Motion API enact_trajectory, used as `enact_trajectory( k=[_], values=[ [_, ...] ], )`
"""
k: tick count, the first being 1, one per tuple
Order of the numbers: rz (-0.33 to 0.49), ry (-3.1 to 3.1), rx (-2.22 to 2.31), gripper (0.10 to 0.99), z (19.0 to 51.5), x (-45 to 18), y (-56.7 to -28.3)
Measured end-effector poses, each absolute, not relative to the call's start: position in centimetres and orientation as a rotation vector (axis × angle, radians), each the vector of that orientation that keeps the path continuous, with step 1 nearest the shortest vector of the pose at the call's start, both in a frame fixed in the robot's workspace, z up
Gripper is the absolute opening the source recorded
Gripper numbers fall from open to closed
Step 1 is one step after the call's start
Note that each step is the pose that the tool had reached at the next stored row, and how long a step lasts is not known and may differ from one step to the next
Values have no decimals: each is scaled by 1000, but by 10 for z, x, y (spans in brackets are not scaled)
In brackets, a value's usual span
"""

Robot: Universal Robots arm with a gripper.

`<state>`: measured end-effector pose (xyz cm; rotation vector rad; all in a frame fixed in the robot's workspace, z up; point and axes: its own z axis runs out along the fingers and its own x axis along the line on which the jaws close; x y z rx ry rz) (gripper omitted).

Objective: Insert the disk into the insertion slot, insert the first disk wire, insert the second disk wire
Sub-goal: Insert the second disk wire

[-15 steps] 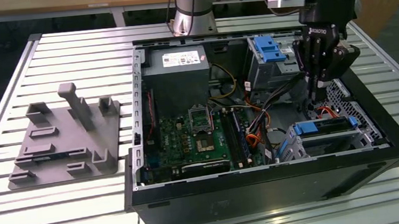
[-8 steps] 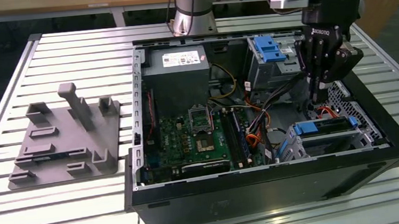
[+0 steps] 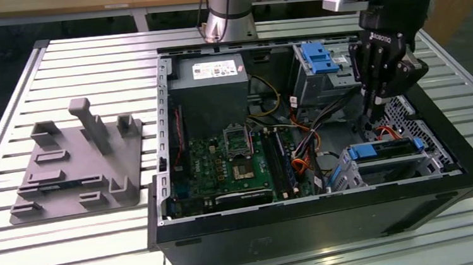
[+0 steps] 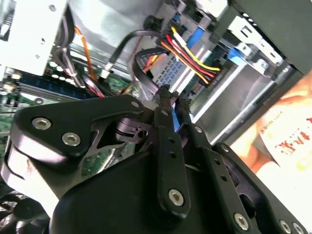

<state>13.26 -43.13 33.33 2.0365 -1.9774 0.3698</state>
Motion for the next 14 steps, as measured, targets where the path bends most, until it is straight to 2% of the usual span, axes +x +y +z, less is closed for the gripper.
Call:
enact_trajectory(
  k=[6, 14],
  values=[
    [291, -2018, 2082, 200, 334, 134, -437],
    [229, -2052, 2118, 200, 338, 134, -446]
  ],
)
